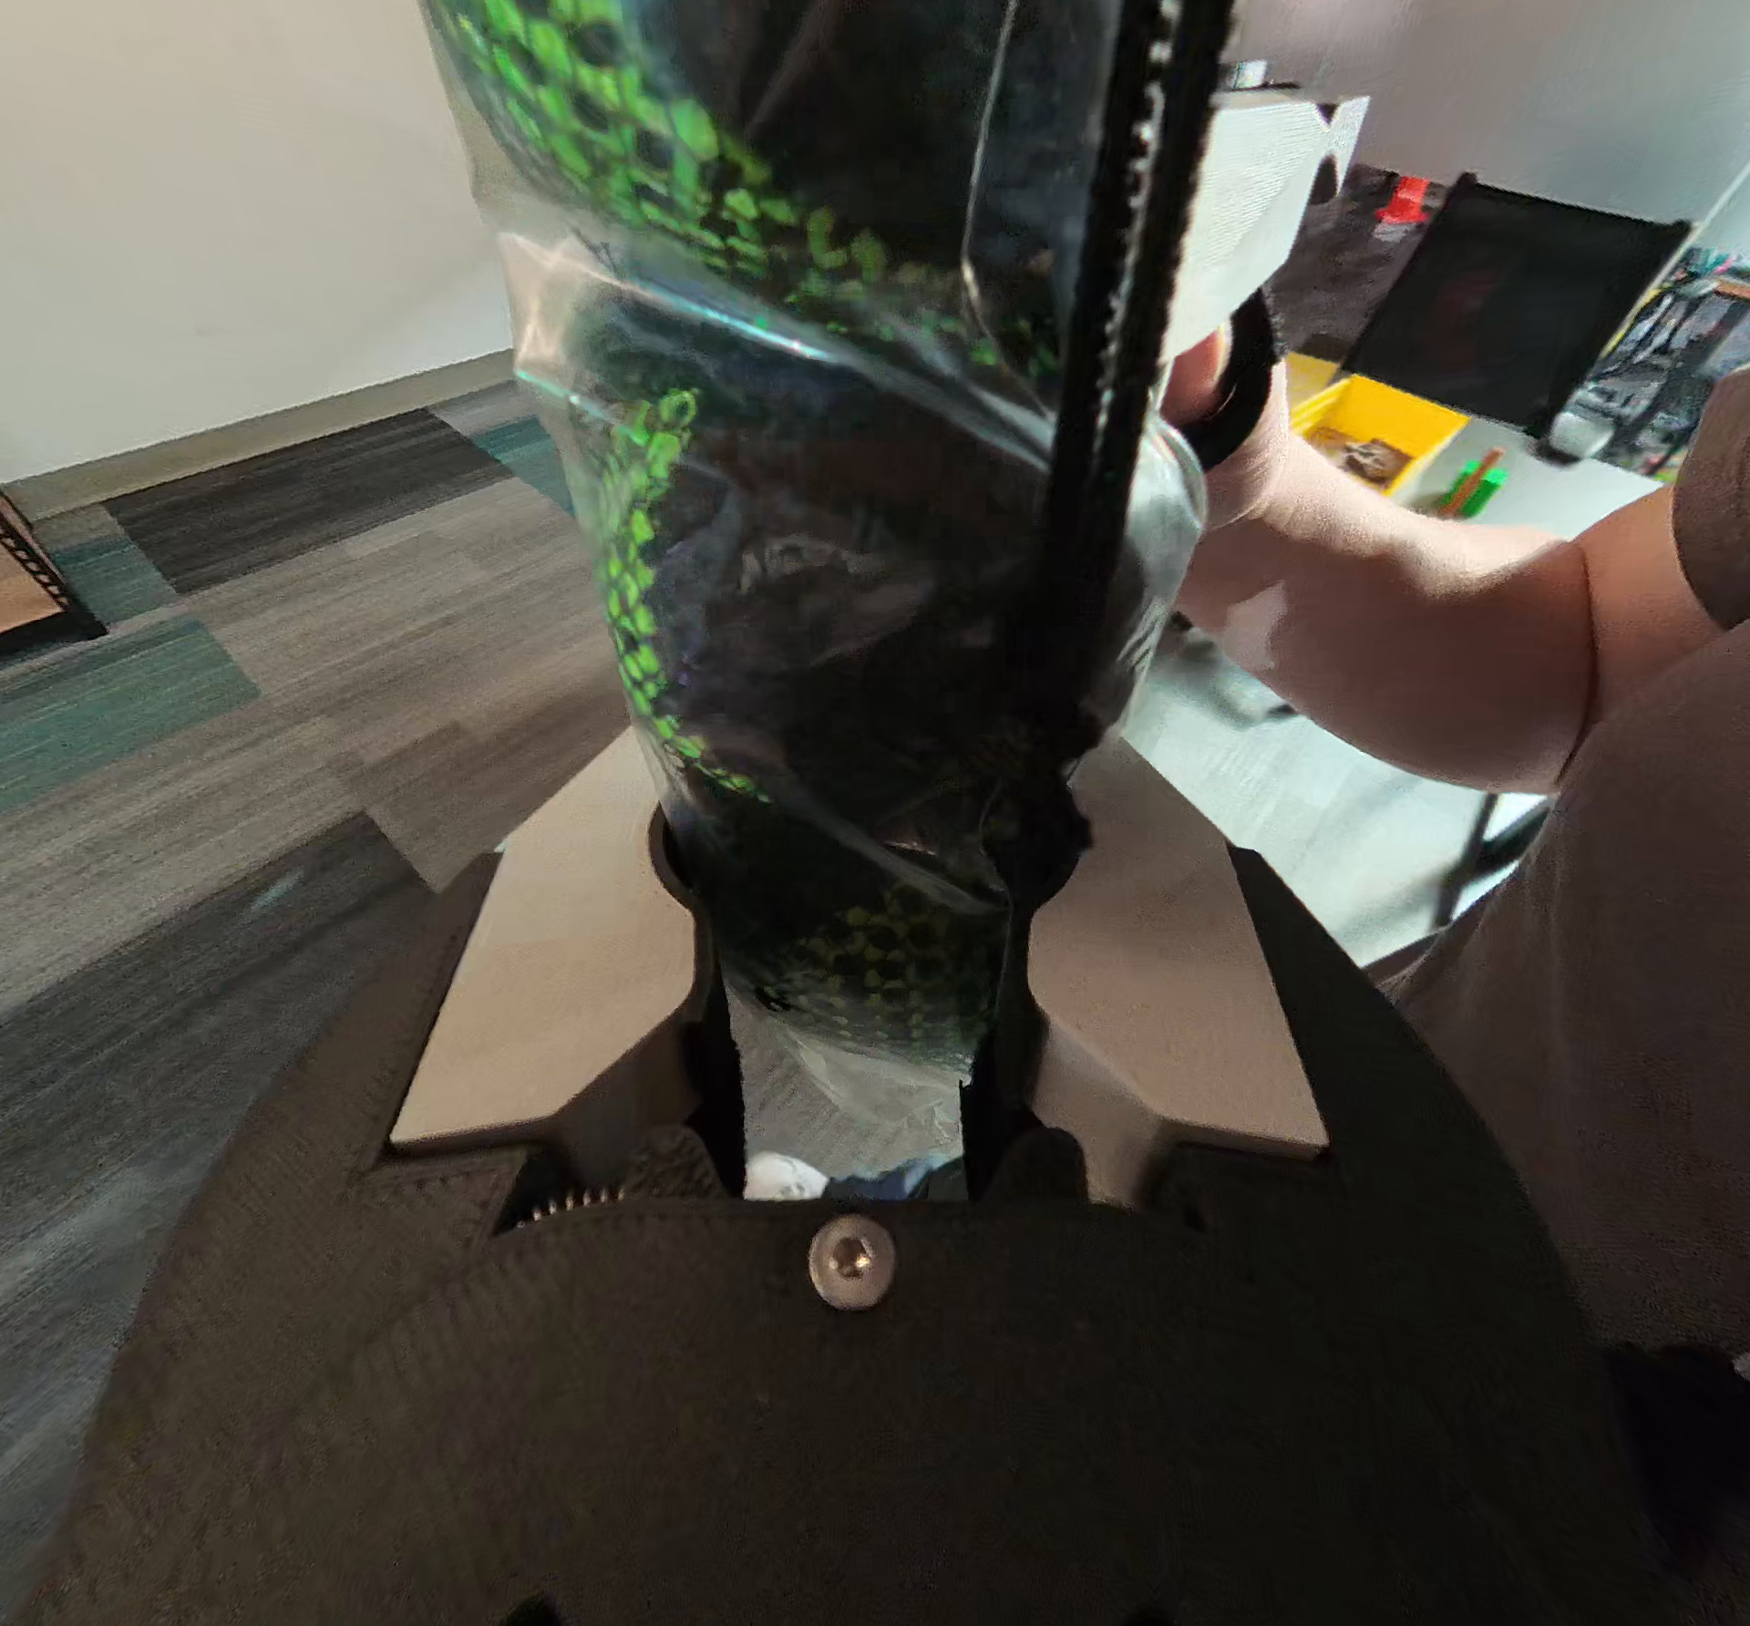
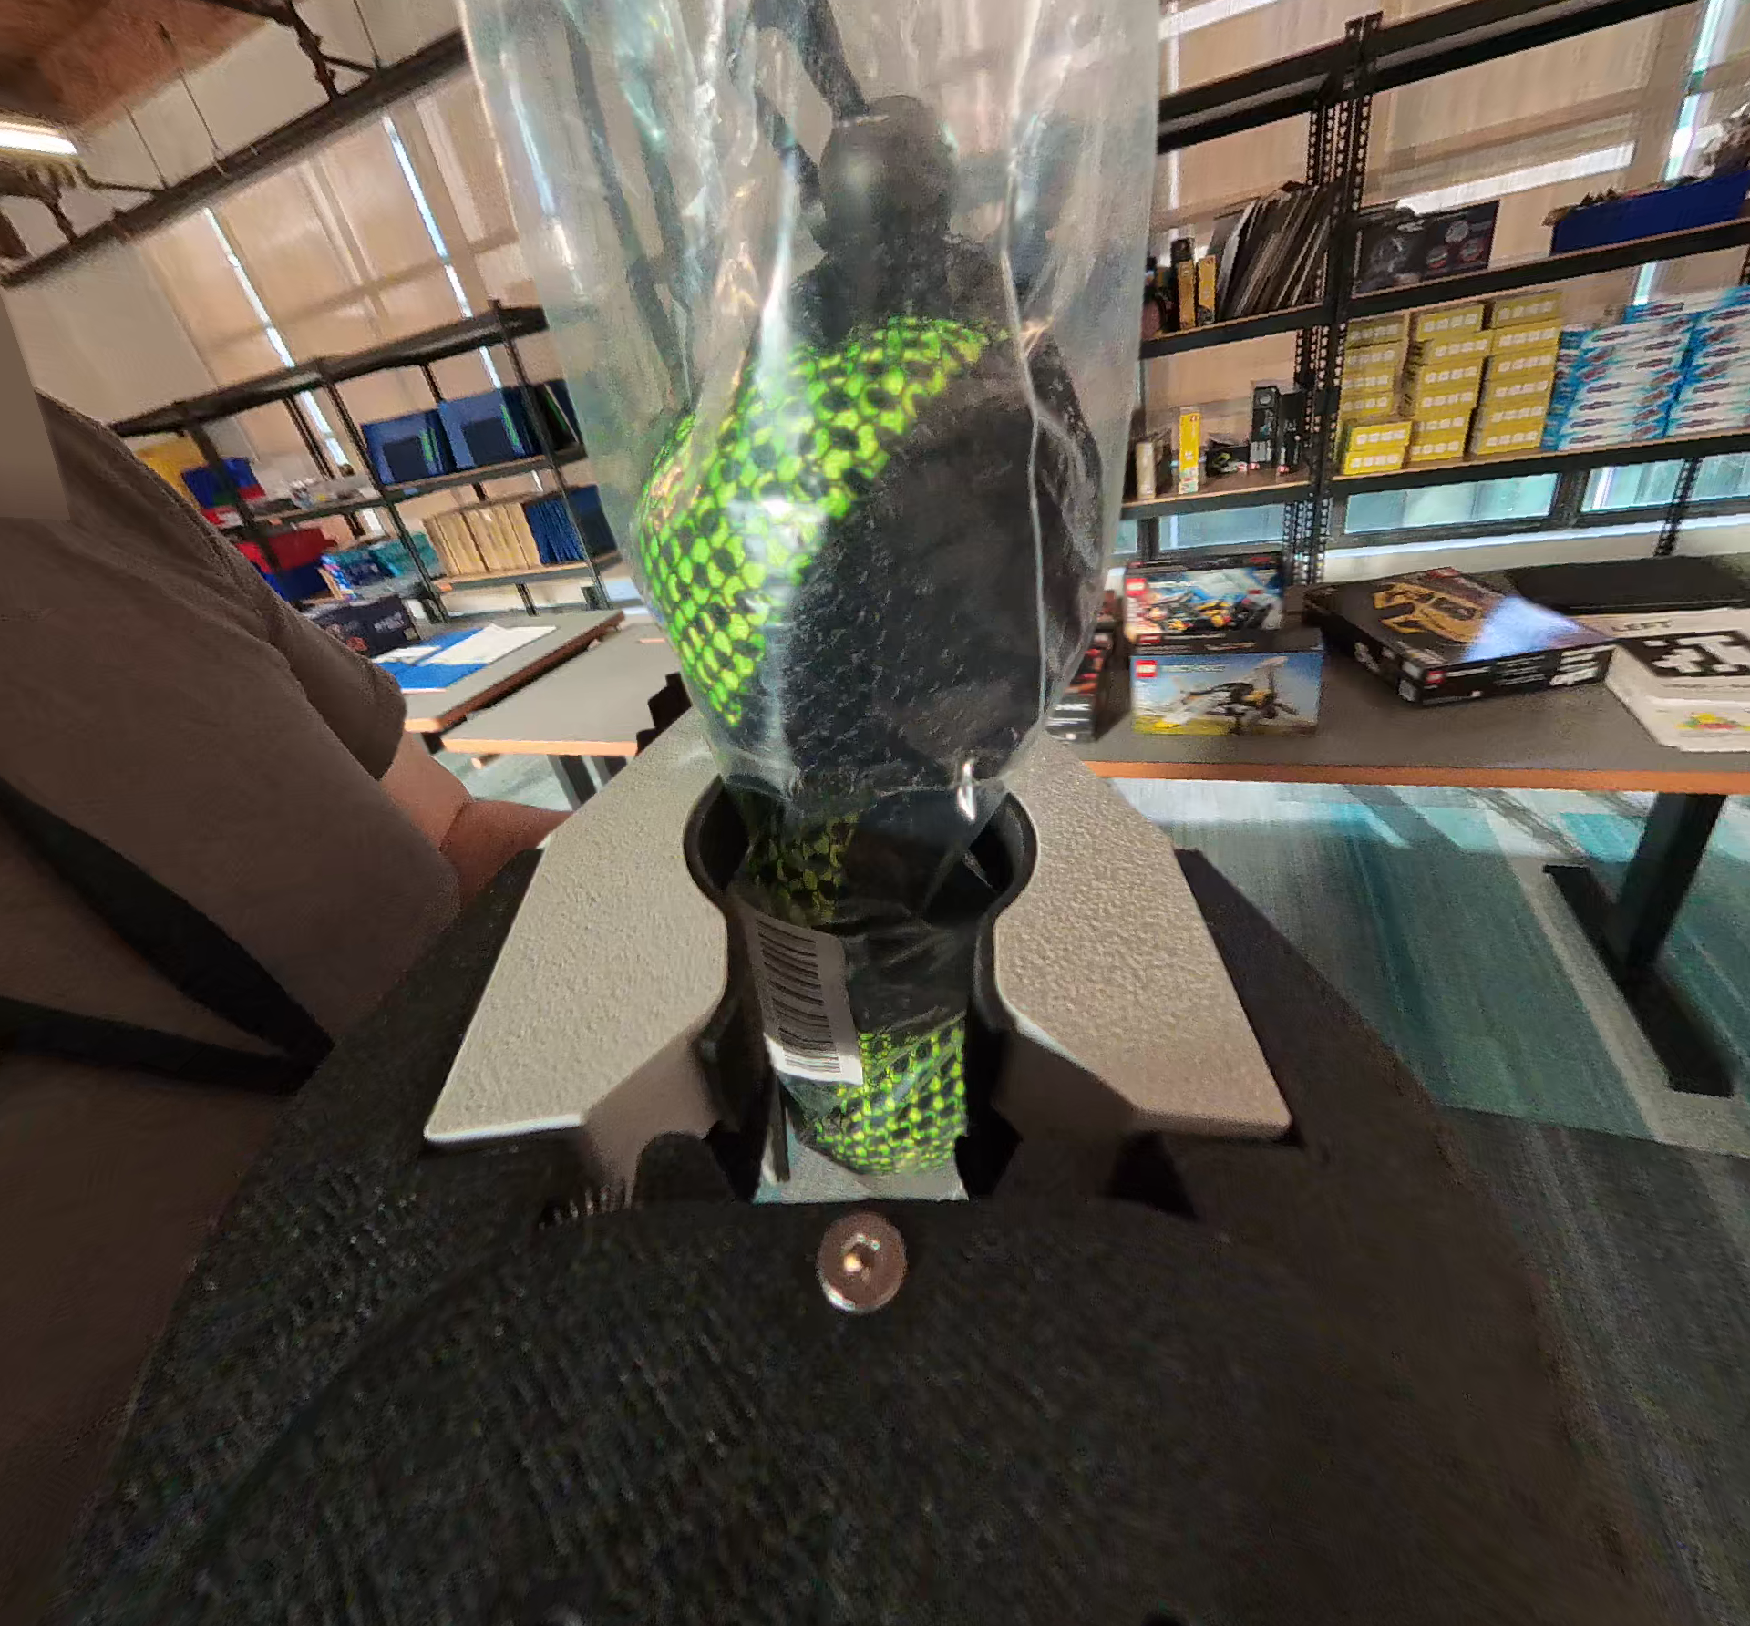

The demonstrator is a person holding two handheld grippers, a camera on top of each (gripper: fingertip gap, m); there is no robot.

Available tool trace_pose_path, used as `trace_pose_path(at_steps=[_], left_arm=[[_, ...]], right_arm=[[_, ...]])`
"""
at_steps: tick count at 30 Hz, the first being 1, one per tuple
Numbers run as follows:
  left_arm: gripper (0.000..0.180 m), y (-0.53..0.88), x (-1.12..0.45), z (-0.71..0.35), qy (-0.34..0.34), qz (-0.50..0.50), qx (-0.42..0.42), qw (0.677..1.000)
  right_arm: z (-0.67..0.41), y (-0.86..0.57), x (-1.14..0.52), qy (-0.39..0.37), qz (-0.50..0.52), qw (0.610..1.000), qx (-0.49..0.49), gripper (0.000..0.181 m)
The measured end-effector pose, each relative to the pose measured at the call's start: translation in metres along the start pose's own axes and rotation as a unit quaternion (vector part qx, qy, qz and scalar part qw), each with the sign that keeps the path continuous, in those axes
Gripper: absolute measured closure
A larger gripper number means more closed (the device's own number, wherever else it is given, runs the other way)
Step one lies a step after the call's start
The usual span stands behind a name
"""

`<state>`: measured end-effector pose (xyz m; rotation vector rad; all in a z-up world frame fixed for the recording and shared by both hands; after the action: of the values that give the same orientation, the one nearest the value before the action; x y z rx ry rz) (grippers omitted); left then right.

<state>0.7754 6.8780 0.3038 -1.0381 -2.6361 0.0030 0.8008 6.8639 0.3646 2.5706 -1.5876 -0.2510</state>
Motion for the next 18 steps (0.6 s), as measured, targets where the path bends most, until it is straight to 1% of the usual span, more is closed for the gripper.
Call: trace_pose_path(at_steps=[3,6,8,12,15,18], left_arm=[[0.113,0.084,-0.031,-0.014,-0.012,-0.006,-0.008,1.0],[0.113,0.153,-0.048,-0.036,-0.01,-0.014,0.018,1.0],[0.113,0.205,-0.056,-0.05,-0.018,-0.033,0.013,0.999],[0.113,0.302,-0.067,-0.068,-0.035,-0.055,0.036,0.997],[0.112,0.378,-0.071,-0.075,-0.032,-0.065,0.024,0.997],[0.11,0.461,-0.074,-0.079,-0.024,-0.068,0.009,0.997]], right_arm=[[-0.012,-0.086,-0.001,0.002,-0.004,1.0,0.017,0.138],[-0.034,-0.174,-0.008,0.002,-0.015,1.0,-0.018,0.139],[-0.049,-0.224,-0.017,0.002,-0.033,0.999,-0.013,0.139],[-0.067,-0.317,-0.044,0.019,-0.052,0.998,-0.02,0.139],[-0.075,-0.39,-0.066,0.015,-0.065,0.998,-0.009,0.139],[-0.081,-0.469,-0.089,-0.003,-0.064,0.998,-0.004,0.14]])
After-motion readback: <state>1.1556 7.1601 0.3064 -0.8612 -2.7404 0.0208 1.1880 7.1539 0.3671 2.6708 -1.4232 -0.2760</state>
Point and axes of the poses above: each gripper's, where its closed fingertips meet, x back along the fingers, z out of its underside, y = z × x across the jaws, the point moved 4 cm from there along x, back along the fingers, and after that the axes turned 1 degree about x, right-handed, at the moved point
